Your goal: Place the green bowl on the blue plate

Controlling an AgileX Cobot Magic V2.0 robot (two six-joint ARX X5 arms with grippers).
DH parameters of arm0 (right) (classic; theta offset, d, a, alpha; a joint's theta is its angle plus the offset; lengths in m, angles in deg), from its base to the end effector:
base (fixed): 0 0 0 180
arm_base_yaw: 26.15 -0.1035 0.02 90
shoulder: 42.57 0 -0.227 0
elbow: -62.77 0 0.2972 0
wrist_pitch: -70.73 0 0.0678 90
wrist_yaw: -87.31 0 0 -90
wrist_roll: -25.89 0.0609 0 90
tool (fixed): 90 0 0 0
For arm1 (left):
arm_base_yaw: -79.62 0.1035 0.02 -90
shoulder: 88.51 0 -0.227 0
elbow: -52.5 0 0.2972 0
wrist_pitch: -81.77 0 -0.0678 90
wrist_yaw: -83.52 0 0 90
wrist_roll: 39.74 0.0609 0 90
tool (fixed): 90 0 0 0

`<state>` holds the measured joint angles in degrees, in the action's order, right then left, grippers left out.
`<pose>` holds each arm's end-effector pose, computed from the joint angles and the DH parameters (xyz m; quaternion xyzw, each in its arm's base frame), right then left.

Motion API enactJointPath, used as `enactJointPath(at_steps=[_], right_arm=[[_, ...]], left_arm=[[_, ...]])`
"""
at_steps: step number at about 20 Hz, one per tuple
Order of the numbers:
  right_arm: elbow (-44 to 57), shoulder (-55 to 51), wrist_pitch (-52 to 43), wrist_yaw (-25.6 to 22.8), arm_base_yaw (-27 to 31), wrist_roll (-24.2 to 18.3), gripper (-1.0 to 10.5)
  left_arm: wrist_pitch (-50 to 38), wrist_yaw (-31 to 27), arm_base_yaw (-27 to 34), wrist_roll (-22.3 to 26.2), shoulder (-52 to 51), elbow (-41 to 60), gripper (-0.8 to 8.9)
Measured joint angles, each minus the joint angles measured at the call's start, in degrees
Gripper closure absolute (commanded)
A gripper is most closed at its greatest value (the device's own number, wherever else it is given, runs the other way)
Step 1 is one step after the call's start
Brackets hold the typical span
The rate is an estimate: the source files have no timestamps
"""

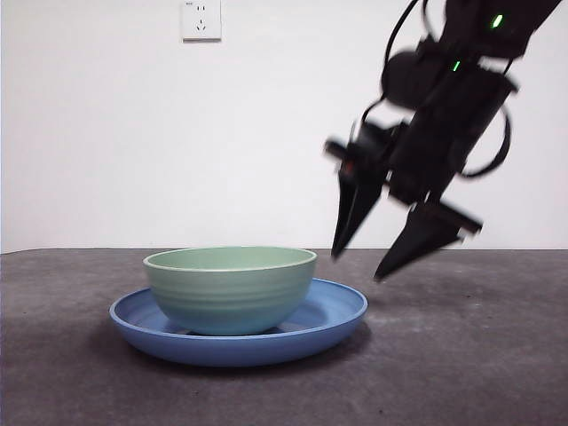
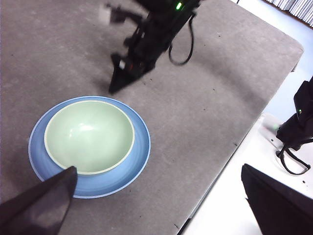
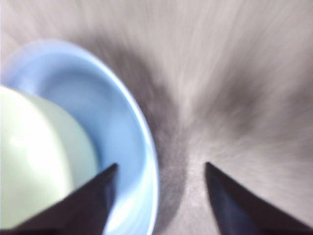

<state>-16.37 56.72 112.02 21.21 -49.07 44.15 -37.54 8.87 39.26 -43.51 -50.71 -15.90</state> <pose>0.3539 0.1764 0.1167 0.1295 0.5585 0.2562 0.7782 0.1465 -0.1456 0.3305 0.0281 0.2681 -0.4426 0.8552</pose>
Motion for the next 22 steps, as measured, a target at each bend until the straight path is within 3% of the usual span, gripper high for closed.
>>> enactJointPath(at_steps=[5, 11, 22], right_arm=[[-0.52, -14.10, 8.39, -1.18, 0.98, -2.89, 4.3], [-0.52, -31.15, 20.85, -11.87, -0.98, -7.96, 3.4], [2.03, -55.52, 27.82, -12.76, -6.32, -9.84, 3.2]], left_arm=[[0.00, 0.00, 0.00, 0.02, 0.02, 0.00, 2.15], [0.00, 0.00, 0.00, 0.02, 0.00, 0.00, 2.15], [0.00, 0.00, 0.00, 0.02, 0.02, 0.00, 2.15]])
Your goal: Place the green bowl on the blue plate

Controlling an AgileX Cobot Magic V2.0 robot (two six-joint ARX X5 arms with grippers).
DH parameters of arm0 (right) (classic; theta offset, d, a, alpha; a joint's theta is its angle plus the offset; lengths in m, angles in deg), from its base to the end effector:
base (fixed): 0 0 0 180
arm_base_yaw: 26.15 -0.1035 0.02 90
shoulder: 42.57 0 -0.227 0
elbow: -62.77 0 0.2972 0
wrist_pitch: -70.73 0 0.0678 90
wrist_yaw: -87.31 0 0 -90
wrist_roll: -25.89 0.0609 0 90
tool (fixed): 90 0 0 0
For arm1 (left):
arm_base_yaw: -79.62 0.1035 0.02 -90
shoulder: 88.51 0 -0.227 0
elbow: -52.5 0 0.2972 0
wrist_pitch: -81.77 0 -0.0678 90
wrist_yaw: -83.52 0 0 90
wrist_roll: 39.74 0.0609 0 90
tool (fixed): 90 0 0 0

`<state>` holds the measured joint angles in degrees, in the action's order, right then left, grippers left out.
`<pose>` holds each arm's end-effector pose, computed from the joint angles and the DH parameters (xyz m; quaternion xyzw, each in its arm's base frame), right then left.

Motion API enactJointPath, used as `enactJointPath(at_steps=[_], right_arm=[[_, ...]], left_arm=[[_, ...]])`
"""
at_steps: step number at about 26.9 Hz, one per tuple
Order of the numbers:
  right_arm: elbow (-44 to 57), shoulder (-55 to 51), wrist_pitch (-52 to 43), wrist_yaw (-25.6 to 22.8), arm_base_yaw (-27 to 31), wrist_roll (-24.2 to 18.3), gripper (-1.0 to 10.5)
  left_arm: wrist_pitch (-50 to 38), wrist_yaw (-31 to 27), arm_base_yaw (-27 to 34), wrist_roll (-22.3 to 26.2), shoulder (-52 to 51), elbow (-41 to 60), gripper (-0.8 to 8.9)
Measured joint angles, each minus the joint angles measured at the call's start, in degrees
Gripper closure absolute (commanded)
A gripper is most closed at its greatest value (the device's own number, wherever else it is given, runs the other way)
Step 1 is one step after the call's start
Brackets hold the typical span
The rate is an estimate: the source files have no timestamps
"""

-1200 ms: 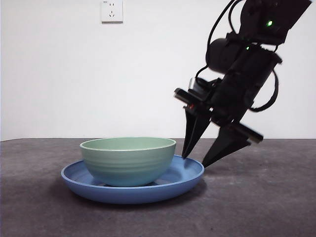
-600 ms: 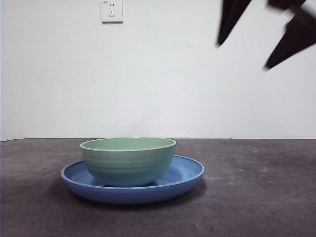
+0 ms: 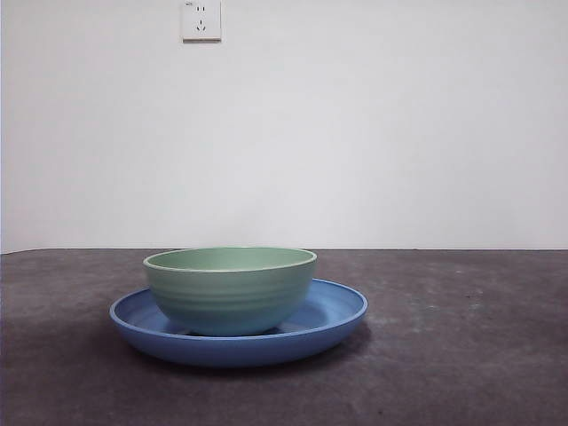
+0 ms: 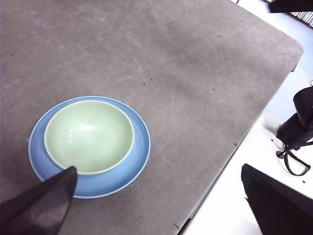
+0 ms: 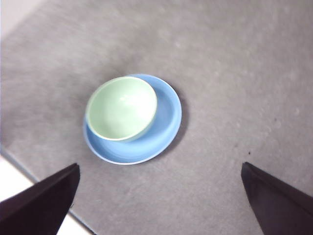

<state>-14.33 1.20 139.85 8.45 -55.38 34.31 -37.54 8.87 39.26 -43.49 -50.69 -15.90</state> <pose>0.1756 0.1118 0.3492 0.0174 0.3267 0.3052 0.8943 0.1465 -0.1457 0.3304 0.0283 0.2682 -0.4427 0.8552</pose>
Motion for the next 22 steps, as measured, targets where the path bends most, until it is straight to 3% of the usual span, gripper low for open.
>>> enactJointPath(at_steps=[8, 9, 10, 11, 12, 22], right_arm=[[0.37, -4.63, 1.66, -0.02, -0.02, -0.68, 3.3], [0.39, -4.52, 1.66, -0.02, -0.02, -0.68, 5.0], [0.39, -4.46, 1.68, 0.24, -0.02, -0.66, 7.9], [0.39, -4.46, 1.73, 0.79, -0.02, -0.72, 9.2], [0.42, -4.46, 1.70, 0.83, -0.02, -0.72, 9.2], [0.42, -4.48, 1.64, 0.81, -0.02, -0.79, 9.2]], left_arm=[[-0.02, 0.02, 0.00, 0.00, -0.02, 0.00, 2.31], [-0.02, 0.00, 0.00, 0.00, -0.02, 0.00, 3.55], [-0.02, 0.00, 0.00, 0.04, 0.00, 0.00, 5.76], [-0.02, 0.00, 0.00, 0.04, 0.00, 0.00, 8.24], [-0.04, 0.00, 0.00, 0.02, 0.00, 0.00, 7.87], [-0.42, 0.00, 0.00, 0.02, -0.02, 0.00, 7.94]])
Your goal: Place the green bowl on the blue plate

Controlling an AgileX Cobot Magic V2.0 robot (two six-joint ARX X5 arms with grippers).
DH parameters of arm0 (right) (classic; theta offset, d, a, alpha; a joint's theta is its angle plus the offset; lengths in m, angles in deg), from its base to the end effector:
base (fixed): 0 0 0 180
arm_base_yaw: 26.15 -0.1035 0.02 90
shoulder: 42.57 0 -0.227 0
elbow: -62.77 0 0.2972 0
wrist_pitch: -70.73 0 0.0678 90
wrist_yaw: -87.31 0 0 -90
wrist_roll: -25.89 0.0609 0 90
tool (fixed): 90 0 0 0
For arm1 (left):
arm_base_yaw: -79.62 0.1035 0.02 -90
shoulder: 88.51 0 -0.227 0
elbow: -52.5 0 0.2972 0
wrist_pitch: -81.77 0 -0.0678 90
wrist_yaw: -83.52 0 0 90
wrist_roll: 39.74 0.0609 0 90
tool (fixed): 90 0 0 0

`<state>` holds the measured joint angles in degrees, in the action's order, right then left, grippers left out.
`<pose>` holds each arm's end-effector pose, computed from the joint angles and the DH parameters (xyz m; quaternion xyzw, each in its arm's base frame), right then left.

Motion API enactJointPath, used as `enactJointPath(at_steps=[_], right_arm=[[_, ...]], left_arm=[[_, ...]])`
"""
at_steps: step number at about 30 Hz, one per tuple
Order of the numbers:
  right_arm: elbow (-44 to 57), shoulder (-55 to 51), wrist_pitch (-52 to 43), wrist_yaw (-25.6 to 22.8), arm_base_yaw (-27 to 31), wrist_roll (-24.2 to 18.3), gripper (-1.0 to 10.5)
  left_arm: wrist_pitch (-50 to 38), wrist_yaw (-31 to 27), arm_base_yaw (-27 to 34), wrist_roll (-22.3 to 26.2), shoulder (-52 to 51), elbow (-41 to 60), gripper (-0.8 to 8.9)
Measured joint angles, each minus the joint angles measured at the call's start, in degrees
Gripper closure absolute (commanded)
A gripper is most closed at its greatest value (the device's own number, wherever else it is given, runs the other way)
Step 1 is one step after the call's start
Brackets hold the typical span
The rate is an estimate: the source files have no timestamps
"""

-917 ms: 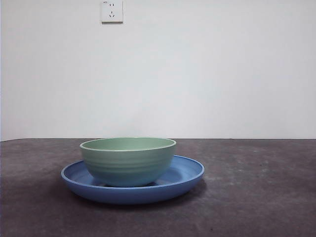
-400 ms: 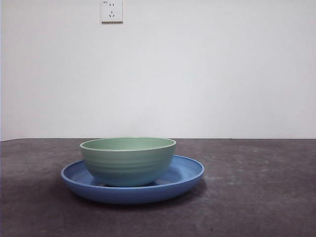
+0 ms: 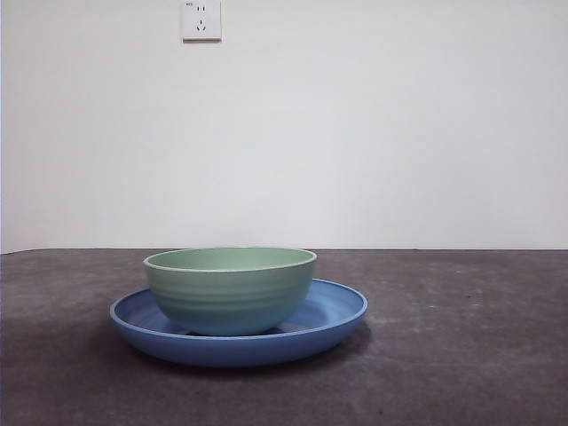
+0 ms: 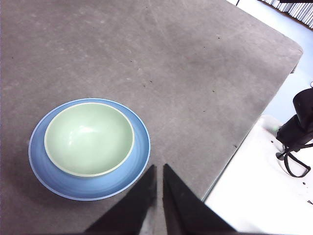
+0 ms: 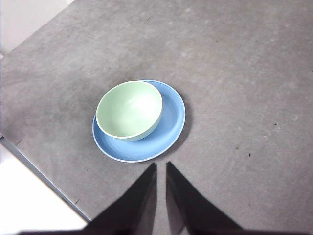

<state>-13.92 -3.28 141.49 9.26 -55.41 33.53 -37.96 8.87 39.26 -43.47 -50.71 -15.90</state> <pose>0.1568 0.1023 0.3577 0.0166 0.3056 0.3175 0.8975 0.1468 -0.1459 0.3313 0.0276 0.2645 -0.4433 0.8560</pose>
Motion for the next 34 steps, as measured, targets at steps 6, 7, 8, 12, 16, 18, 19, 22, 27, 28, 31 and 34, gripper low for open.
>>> enactJointPath(at_steps=[6, 7, 8, 12, 16, 18, 19, 22, 27, 28, 31, 34], right_arm=[[0.00, 0.00, 0.00, 0.00, 0.00, 0.00, 9.2], [0.00, 0.00, 0.00, 0.00, 0.00, 0.00, 9.2], [0.00, 0.00, 0.00, 0.00, 0.00, -0.02, 9.2], [0.00, 0.00, 0.00, 0.00, 0.00, 0.00, 9.2], [0.00, 0.00, 0.00, 0.00, 0.00, 0.00, 9.2], [0.00, 0.00, 0.00, 0.00, 0.00, -0.02, 9.2], [0.00, 0.00, 0.00, 0.00, 0.00, -0.02, 9.2], [0.00, 0.00, 0.00, 0.00, 0.00, 0.00, 9.2], [0.00, 0.00, 0.00, 0.00, 0.00, -0.02, 9.2], [0.00, 0.00, 0.00, 0.00, 0.00, -0.02, 9.2], [0.00, 0.00, 0.00, 0.00, 0.00, -0.02, 9.2], [0.00, 0.00, 0.00, 0.00, 0.00, 0.00, 9.2]], left_arm=[[0.00, 0.00, 0.00, 0.00, 0.00, 0.00, 7.94], [0.00, 0.00, 0.00, 0.00, 0.00, 0.00, 7.94], [0.00, 0.00, 0.00, 0.00, -0.02, 0.00, 7.94], [-0.04, 0.02, 0.26, 0.00, -0.83, 0.04, 7.94], [-1.44, 0.02, 3.91, 0.26, -2.21, 1.64, 7.94], [-3.43, 0.02, 7.26, 0.61, -3.13, 4.33, 7.94], [-5.14, -0.02, 9.31, 0.92, -3.63, 6.32, 7.94], [-11.61, -0.90, 15.74, 1.36, -5.92, 13.57, 7.94], [-24.28, -3.56, 27.17, 1.49, -13.44, 26.73, 7.94], [-26.12, -4.94, 28.89, 1.51, -15.15, 28.65, 7.94], [-31.08, -9.88, 33.99, 1.51, -20.44, 35.21, 7.94], [-32.61, -11.17, 37.20, 1.46, -24.52, 41.40, 7.94]])
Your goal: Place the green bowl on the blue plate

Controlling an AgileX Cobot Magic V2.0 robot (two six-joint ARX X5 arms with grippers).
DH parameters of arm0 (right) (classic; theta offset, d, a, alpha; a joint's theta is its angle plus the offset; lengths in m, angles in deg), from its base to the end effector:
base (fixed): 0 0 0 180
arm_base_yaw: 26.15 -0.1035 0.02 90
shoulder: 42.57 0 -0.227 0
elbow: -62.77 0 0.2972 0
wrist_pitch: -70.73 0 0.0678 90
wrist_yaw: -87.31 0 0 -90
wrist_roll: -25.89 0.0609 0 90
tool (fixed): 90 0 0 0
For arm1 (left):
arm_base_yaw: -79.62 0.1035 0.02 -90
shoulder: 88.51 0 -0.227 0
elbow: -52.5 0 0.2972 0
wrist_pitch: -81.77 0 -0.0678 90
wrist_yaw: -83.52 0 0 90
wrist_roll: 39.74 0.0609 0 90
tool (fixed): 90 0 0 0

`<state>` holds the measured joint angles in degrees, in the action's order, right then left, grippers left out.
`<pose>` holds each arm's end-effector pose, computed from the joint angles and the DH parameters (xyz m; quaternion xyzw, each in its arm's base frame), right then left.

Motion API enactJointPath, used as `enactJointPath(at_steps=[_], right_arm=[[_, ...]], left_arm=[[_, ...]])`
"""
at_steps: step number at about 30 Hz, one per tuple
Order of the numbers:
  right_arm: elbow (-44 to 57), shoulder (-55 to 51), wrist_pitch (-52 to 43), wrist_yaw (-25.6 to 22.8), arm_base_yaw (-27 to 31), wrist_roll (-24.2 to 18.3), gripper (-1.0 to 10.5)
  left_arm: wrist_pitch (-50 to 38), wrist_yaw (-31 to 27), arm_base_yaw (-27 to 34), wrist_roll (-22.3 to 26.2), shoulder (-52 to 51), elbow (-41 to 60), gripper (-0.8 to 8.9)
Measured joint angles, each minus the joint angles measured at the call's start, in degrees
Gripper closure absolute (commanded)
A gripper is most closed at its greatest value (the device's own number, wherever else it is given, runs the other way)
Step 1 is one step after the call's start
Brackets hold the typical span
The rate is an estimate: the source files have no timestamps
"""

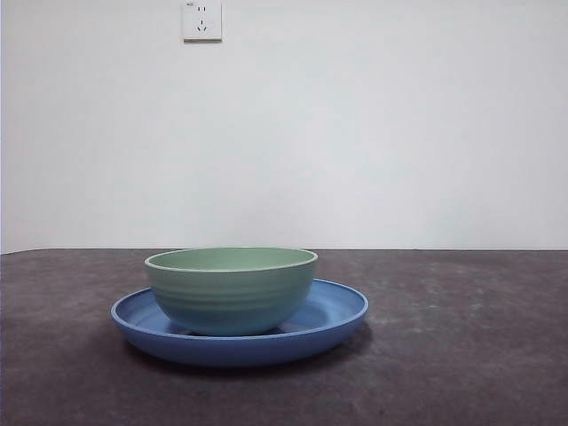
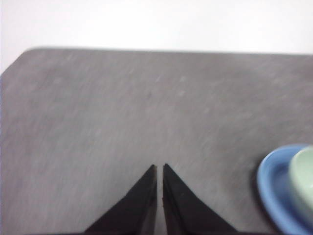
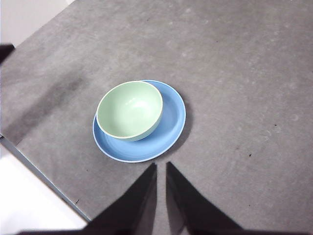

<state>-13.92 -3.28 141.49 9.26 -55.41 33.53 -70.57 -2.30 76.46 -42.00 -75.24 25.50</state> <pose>0.1568 0.1023 0.3577 0.0166 0.3056 0.3175 0.8975 0.2120 -0.0161 0.1952 -0.0206 0.1225 -0.0611 0.9904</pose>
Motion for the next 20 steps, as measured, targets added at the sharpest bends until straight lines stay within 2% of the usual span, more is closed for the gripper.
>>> enactJointPath(at_steps=[4, 10, 20], right_arm=[[0.00, 0.00, 0.00, 0.00, 0.00, 0.00, 9.2], [0.00, 0.00, 0.00, 0.00, 0.00, -0.02, 9.2], [0.00, 0.00, -0.02, 0.00, 0.00, -0.02, 9.2]], left_arm=[[0.48, -0.42, 0.83, 0.00, -5.20, 5.75, 7.94], [0.37, -1.11, 3.52, 0.00, -11.23, 9.07, 7.94], [-0.79, -1.49, 4.83, -0.04, -13.05, 11.69, 7.94]])
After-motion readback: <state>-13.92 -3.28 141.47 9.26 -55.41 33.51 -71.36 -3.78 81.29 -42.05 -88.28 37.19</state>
